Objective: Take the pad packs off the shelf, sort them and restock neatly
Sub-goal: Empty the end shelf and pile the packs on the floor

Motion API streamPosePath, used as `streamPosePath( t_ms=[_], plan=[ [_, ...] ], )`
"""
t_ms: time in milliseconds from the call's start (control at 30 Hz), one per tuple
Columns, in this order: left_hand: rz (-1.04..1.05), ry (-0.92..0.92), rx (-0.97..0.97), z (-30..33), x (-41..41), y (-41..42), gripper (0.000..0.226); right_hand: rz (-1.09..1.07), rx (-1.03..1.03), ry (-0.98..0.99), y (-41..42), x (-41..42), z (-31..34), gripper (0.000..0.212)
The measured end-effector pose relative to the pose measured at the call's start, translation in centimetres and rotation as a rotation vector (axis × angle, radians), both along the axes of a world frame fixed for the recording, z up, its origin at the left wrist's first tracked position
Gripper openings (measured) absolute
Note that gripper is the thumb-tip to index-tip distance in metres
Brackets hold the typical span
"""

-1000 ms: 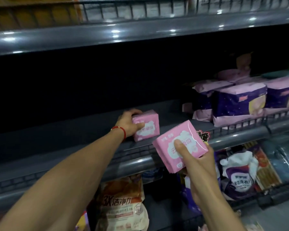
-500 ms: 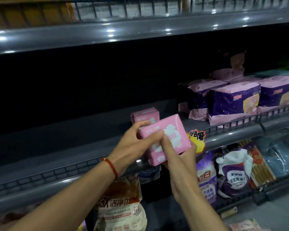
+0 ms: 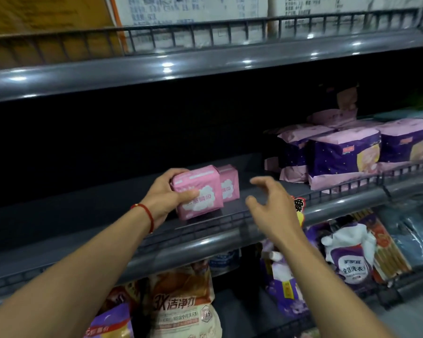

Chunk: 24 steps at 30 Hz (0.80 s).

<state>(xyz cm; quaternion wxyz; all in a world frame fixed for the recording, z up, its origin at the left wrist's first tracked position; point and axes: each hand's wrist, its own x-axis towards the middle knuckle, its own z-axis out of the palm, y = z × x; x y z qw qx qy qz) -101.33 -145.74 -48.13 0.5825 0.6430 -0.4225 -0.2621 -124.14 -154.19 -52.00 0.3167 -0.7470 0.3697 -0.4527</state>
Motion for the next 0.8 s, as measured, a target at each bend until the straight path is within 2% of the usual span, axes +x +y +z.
streamPosePath(
  t_ms=[133,267,333,400,500,633,800],
  plan=[
    [0.042,0.066,0.023,-1.0,1.2,-0.9,0.056,0.04,-0.031,0.248,-4.0,2.4,1.6,0.054],
    [0.069,0.048,0.052,-2.0,3.1,-0.6,0.054,0.122,-0.051,0.524,-7.2,5.4,2.1,0.077],
    [0.041,0.022,0.079,-2.5,3.7,-0.8,0.054,0.151,-0.059,0.618,-8.4,7.0,2.3,0.076],
    [-0.011,0.005,0.094,-2.8,3.5,-1.5,0.056,0.195,-0.056,0.621,-9.6,7.9,2.3,0.069],
    [-0.107,-0.1,0.085,-2.8,2.4,-3.9,0.067,0.19,-0.008,0.51,-11.3,7.7,2.1,0.058],
    [-0.25,-0.254,0.147,-2.5,1.1,-8.8,0.117,0.171,0.092,0.376,-13.6,6.6,2.0,0.042],
    [-0.15,-0.428,0.213,-3.4,0.2,-13.5,0.106,0.001,0.008,0.447,-16.2,2.0,2.9,0.04]
  ],
)
